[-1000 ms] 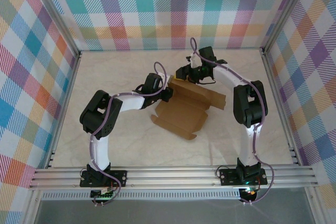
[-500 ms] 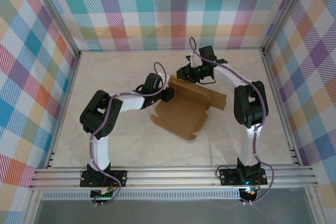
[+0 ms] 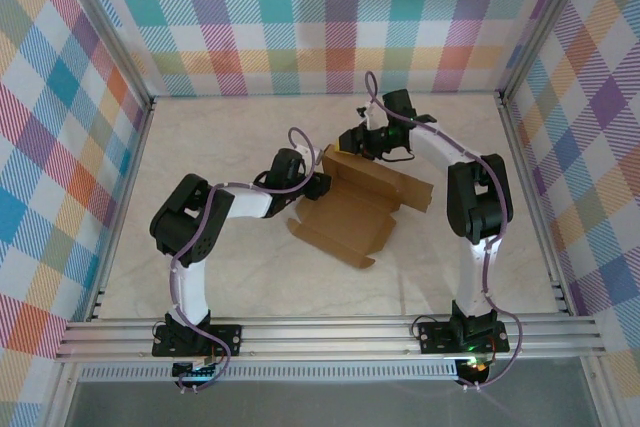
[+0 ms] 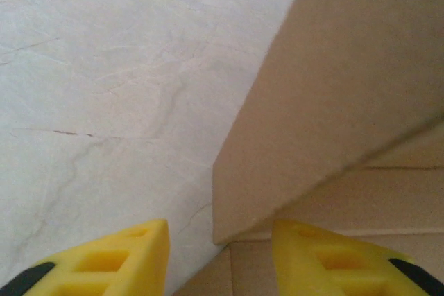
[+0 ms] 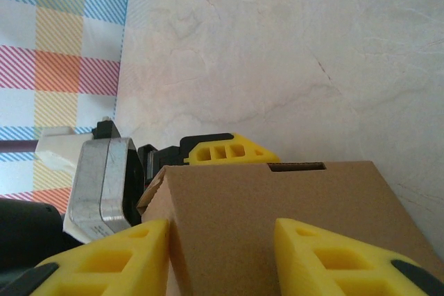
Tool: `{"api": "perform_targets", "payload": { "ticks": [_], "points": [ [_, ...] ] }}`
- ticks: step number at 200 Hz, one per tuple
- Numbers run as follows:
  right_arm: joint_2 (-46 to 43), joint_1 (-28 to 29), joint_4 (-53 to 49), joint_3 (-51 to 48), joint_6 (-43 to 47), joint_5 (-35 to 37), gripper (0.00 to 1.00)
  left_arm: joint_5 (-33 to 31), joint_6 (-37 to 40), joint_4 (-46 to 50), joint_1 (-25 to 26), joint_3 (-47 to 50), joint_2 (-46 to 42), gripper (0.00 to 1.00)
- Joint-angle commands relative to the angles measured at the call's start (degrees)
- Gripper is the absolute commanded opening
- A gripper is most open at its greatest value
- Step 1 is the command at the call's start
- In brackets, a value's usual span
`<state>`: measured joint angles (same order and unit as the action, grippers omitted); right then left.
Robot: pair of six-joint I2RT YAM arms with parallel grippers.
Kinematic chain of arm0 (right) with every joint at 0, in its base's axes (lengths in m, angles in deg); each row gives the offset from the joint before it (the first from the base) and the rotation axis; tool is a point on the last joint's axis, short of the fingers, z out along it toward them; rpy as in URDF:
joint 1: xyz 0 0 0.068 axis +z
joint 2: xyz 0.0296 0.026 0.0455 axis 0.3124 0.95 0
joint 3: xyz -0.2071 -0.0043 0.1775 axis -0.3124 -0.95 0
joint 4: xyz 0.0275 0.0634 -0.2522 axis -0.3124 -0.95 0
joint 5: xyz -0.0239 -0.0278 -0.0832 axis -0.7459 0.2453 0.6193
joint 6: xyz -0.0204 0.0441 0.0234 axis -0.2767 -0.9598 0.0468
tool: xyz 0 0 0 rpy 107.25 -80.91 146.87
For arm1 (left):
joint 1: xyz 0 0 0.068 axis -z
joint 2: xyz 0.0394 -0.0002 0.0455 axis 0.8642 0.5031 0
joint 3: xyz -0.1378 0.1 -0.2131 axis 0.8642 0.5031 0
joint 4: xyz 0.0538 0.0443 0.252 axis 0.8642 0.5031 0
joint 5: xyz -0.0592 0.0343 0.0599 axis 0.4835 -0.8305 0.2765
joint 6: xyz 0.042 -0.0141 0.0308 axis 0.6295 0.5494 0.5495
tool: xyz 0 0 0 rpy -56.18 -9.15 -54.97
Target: Fold the paper box
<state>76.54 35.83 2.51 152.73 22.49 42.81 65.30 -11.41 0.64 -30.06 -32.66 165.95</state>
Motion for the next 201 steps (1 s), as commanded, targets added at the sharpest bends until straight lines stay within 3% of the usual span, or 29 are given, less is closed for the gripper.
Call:
{"api": "perform_targets", "payload": {
  "ticks": [1, 68, 100, 140, 152, 201],
  "points": [
    [2.2, -0.3, -3.8, -2.2, 0.4, 2.4, 0.42, 0.0, 0.8, -3.3, -1.1, -0.6, -1.3, 0.38],
    [3.1, -0.4, -2.1, -2.2, -0.8, -2.0, 0.42, 6.1, 7.5, -11.1, -1.0, -0.5, 1.1, 0.35],
    [3.4, -0.6, -2.2, -2.1, -0.9, -2.6, 0.43, 7.1, 9.2, -10.5, -1.1, -1.8, 2.0, 0.35],
    [3.8, -0.7, -0.7, -2.1, -2.5, -4.5, 0.43, 7.2, 7.4, -9.7, -1.1, -4.4, 4.0, 0.27],
    [4.0, -0.7, -0.4, -2.1, -2.8, -4.8, 0.43, 7.2, 7.2, -9.6, -1.0, -4.6, 4.0, 0.20],
    [3.7, -0.8, 0.7, -2.9, -3.7, -6.0, 0.42, 5.5, 6.1, -7.7, -1.0, -6.2, 4.7, 0.12]
  ]
}}
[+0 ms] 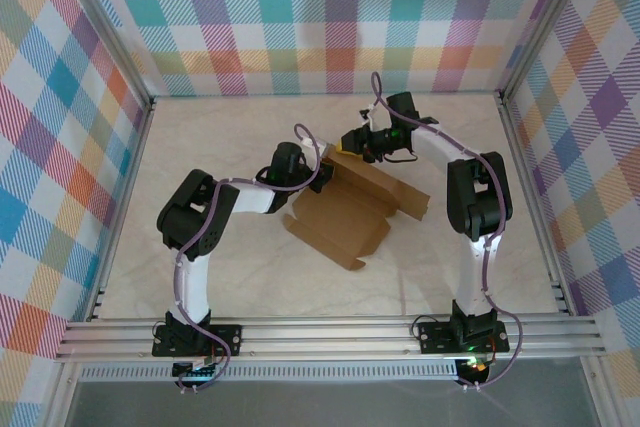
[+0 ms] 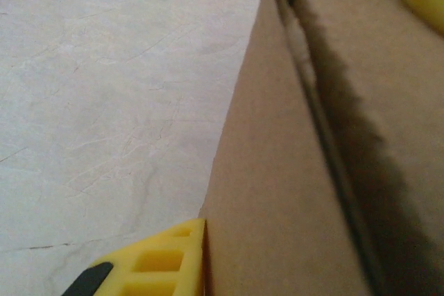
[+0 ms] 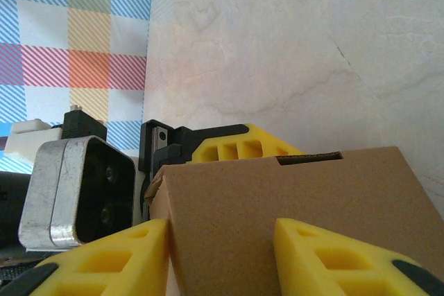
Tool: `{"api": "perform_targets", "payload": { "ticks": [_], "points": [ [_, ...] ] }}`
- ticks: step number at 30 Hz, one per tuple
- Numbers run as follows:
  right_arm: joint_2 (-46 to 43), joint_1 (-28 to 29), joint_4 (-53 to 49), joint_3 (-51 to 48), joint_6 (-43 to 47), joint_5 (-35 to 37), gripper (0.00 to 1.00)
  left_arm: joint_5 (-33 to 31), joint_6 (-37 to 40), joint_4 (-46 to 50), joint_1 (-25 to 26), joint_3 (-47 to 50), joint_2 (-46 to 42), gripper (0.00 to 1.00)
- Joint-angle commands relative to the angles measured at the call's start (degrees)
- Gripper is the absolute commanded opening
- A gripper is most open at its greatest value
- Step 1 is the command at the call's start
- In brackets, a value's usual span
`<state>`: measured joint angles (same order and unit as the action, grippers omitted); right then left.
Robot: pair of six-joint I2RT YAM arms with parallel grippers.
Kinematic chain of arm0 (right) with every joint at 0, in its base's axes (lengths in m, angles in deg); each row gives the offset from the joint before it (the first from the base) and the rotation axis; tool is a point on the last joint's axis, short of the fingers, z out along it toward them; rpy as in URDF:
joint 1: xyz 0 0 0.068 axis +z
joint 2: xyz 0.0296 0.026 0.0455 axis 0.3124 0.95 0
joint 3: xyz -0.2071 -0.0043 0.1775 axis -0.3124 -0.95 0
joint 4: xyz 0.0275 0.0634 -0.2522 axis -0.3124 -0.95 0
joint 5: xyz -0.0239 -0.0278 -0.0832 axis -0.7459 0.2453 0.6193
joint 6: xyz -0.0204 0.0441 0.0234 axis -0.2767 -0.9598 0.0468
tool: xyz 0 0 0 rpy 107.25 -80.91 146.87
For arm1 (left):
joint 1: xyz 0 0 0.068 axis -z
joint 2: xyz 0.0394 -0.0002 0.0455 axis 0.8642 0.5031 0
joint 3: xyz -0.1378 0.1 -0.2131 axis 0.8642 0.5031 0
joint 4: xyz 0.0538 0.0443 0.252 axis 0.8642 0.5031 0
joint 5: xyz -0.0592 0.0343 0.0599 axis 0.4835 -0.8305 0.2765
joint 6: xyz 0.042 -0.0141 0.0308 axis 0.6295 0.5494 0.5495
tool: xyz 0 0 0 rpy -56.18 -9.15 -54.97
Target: Fold the paper box
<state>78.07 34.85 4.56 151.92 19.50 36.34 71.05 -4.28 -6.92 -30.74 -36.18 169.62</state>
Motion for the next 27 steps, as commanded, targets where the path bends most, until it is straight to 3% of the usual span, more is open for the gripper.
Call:
{"api": "perform_targets", "payload": {
  "ticks": [1, 11, 18, 20, 27],
  "points": [
    [2.2, 0.2, -1.3, -2.2, -0.7, 0.4, 0.42, -0.3, -1.1, 0.0, -0.3, -2.7, 1.0, 0.12],
    [-0.6, 0.8, 8.4, -8.0, -8.0, -3.0, 0.43, -4.6, -4.1, 3.5, -0.3, -4.5, 1.3, 0.01],
    [-1.8, 2.1, 11.5, -9.9, -10.8, -2.8, 0.44, -5.2, -5.9, 2.9, -0.3, -4.5, 1.7, 0.00],
    [-1.6, 2.1, 11.8, -9.9, -10.9, -2.8, 0.44, -4.4, -5.9, 0.6, -0.3, -3.7, 1.7, 0.18],
    [-0.5, 2.0, 11.8, -9.4, -10.9, -3.6, 0.43, -3.8, -6.1, -0.8, -0.3, -3.7, 2.1, 0.21]
  ]
}}
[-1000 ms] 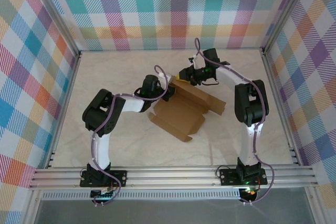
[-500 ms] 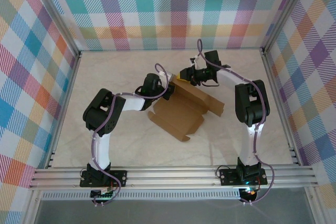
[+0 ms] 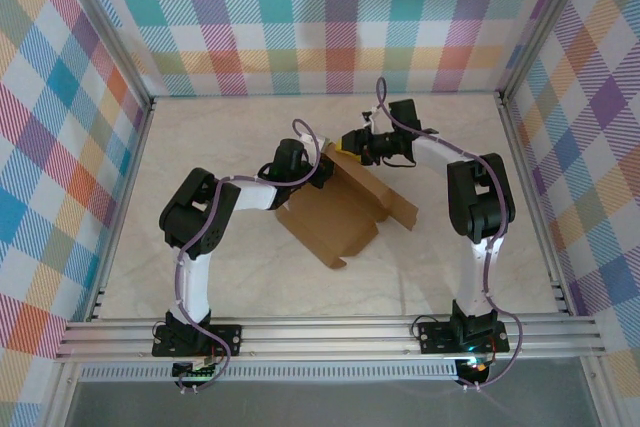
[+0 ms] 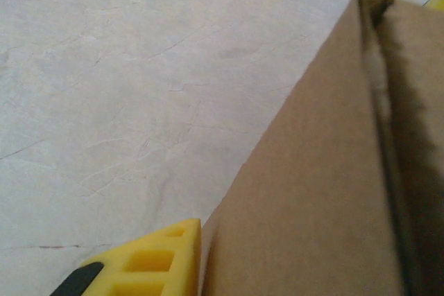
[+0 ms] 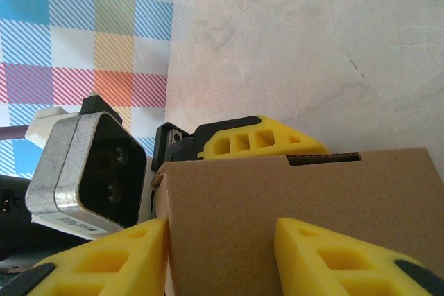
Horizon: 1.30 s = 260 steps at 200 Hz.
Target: Fold the paper box
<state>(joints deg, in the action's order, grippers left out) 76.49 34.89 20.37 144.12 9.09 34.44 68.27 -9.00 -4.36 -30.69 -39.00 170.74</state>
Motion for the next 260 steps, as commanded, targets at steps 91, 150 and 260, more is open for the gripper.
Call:
{"api": "perform_targets", "payload": {
  "ticks": [91, 150, 260],
  "points": [
    [2.8, 1.7, -3.1, -1.8, -1.2, -3.3, 0.44, 2.2, -1.8, -4.7, -0.5, -1.4, 1.8, 0.29],
    [2.3, 1.6, -2.8, -2.5, -1.5, -3.1, 0.43, 2.5, -2.2, -3.9, -0.5, -1.6, 1.8, 0.00],
    [-0.2, 0.9, -2.4, -3.3, -1.8, -2.5, 0.44, 3.1, -3.5, -3.3, -0.5, -0.8, 1.1, 0.27]
  ]
}}
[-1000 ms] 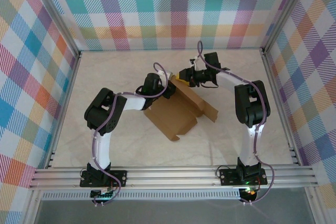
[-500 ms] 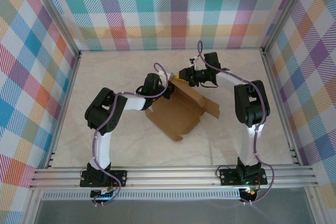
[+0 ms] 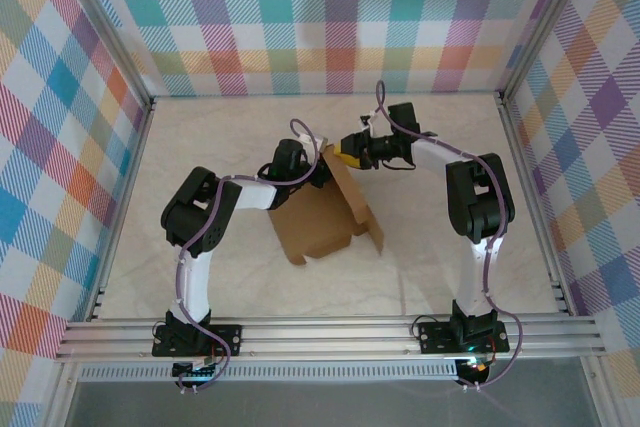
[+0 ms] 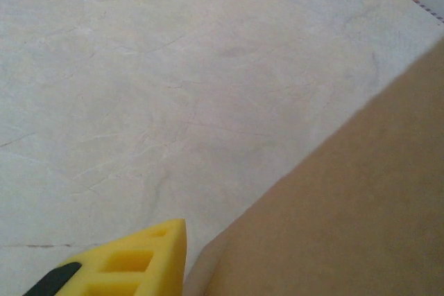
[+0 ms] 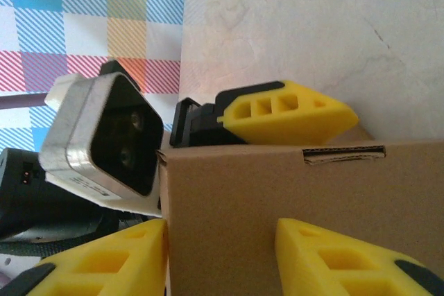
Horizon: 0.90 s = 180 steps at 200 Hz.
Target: Fold the paper box
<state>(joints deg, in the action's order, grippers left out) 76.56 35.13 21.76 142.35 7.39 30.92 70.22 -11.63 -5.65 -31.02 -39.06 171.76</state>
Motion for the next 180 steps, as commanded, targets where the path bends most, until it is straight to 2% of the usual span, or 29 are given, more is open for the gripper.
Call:
{"api": "perform_targets", "payload": {
  "ticks": [1, 32, 50, 70, 91, 116, 142, 180],
  "points": [
    [-0.2, 0.7, -3.8, -1.5, 0.0, 1.0, 0.44, 1.2, -0.9, -2.0, -0.2, -0.8, 0.1, 0.27],
    [-0.7, 0.6, -3.8, -1.5, -0.2, 1.3, 0.44, 2.3, -1.6, -1.7, -0.2, -1.0, 0.2, 0.06],
    [-1.3, 0.5, -3.8, -1.5, -0.2, 1.5, 0.45, 2.6, -2.3, -1.7, -0.2, -0.9, 0.1, 0.00],
    [-2.5, 0.3, -3.6, -1.6, -0.6, 2.0, 0.51, 3.5, -3.4, -1.7, -0.3, -0.8, 0.2, 0.00],
    [-5.0, 0.0, -2.9, -2.0, -0.7, 3.5, 0.64, 4.9, -5.2, -1.2, -0.8, -1.0, 0.1, 0.00],
    [-9.9, -1.4, -1.5, -4.1, -1.7, 9.0, 0.76, 7.7, -11.6, -3.0, -2.4, -1.0, 0.6, 0.00],
    [-15.8, -3.7, -1.5, -6.7, -2.4, 15.3, 0.82, 9.2, -16.9, -5.3, -3.9, -0.2, 0.8, 0.00],
    [-25.1, -7.3, -1.2, -11.5, -2.8, 22.3, 0.86, 9.7, -19.7, -5.3, -4.4, -0.1, 0.6, 0.00]
  ]
}}
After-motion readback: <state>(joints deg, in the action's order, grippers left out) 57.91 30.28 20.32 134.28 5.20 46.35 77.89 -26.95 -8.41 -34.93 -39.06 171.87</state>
